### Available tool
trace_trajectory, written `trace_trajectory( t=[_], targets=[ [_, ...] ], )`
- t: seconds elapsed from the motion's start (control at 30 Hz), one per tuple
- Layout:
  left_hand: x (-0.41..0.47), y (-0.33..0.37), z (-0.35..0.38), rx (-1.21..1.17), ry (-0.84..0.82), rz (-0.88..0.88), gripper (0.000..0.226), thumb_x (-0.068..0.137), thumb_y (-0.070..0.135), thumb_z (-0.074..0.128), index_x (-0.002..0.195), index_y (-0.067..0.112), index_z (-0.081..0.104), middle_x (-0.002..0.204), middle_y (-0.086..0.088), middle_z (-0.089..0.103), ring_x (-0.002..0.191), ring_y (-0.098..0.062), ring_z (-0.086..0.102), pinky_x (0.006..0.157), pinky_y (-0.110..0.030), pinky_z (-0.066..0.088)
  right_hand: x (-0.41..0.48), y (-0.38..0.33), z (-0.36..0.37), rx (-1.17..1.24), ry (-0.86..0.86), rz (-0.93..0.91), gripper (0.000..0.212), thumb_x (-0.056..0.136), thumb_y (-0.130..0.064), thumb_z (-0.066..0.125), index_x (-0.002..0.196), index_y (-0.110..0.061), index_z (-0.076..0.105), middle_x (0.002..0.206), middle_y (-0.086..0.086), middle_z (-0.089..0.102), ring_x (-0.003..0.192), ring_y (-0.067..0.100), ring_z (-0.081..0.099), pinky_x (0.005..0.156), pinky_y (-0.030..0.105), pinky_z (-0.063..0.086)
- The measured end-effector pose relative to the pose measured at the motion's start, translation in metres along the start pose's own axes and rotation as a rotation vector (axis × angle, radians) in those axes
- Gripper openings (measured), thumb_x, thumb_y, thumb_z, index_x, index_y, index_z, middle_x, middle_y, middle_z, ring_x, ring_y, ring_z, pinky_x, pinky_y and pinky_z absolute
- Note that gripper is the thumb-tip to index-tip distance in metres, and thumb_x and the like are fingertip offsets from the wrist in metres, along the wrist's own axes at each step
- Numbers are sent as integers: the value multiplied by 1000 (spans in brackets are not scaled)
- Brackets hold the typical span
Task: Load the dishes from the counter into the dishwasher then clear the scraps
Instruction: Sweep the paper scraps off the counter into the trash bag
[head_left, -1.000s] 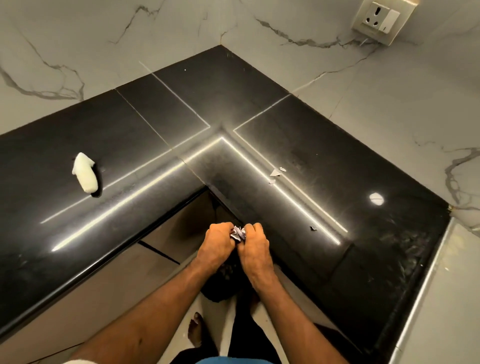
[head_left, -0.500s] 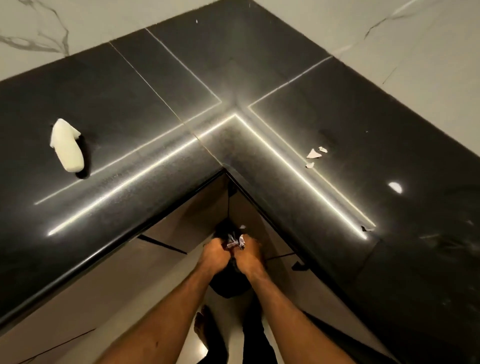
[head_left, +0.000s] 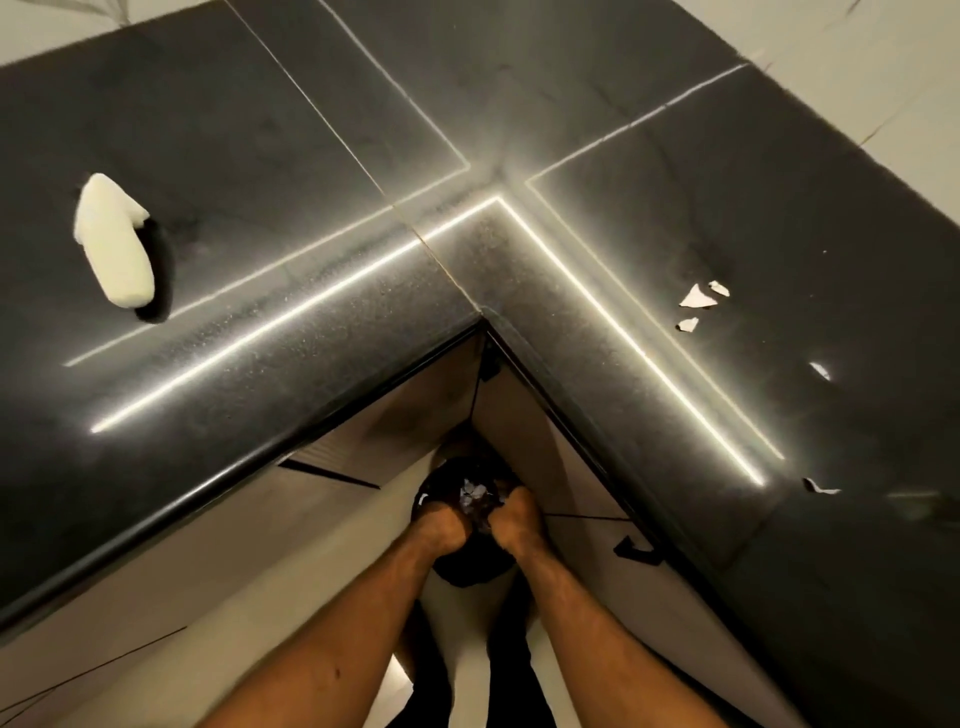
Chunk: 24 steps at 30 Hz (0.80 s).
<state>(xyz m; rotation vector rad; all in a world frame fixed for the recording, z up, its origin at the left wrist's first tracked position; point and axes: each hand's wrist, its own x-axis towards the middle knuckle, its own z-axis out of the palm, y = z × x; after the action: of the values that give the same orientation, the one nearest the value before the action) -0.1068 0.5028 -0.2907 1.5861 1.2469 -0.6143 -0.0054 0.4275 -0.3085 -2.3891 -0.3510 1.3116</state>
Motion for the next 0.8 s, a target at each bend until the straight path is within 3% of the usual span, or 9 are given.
trace_trajectory(
  t=[0.1,0.2,0.3,0.4,0.53,0.6,0.7,0.8],
  targets=[
    [-17,3,-9,49,13,60,46,106,14,46,149,-1,40,149,-17,47,138,-30,45,115,-30,33,-13,-7,-9,-35,2,-46,39,97,-10,60,136,-10,63,135,13,66,124,31,63,105,36,52],
    [-38,14,-24,161,100,146,37,91,18,54,126,6,61,127,-16,64,113,-32,62,96,-37,53,-36,-19,-21,-13,0,-142,36,97,-14,57,132,-19,64,128,2,68,120,25,65,104,37,53],
    [-71,35,-40,174,207,337,43,91,18,53,134,13,56,129,-10,60,119,-28,58,102,-39,48,-70,-32,-41,61,42,-301,38,92,-16,56,126,-27,66,113,-9,71,107,14,68,96,37,56],
    [-104,54,-54,132,351,527,45,96,18,55,141,14,54,139,-3,56,130,-19,52,111,-31,40,-111,-47,-69,111,110,-437,39,99,-14,58,137,-21,63,118,-11,69,109,5,67,96,24,54],
    [-152,88,-73,44,516,775,31,98,19,56,127,23,64,124,8,63,113,-4,59,100,-23,49,-161,-59,-112,154,224,-650,33,102,-17,61,135,-23,65,120,-15,69,110,-5,65,98,20,54],
    [-168,112,-79,36,557,862,26,99,20,56,123,23,65,123,10,62,114,-2,57,101,-24,48,-179,-58,-137,163,312,-749,36,101,-14,62,135,-23,65,127,-16,67,118,-4,62,103,19,50],
    [-179,151,-79,163,491,818,40,99,32,57,138,24,57,150,4,48,141,-11,41,118,-30,35,-192,-41,-175,185,483,-796,47,100,-8,62,145,-21,57,145,-13,58,136,1,52,115,23,40],
    [-180,189,-78,381,362,703,69,97,45,60,156,21,34,167,-4,20,155,-21,14,124,-36,19,-187,-10,-209,117,671,-673,59,102,-18,62,157,-24,42,165,-9,37,154,4,29,126,32,26]
  ],
)
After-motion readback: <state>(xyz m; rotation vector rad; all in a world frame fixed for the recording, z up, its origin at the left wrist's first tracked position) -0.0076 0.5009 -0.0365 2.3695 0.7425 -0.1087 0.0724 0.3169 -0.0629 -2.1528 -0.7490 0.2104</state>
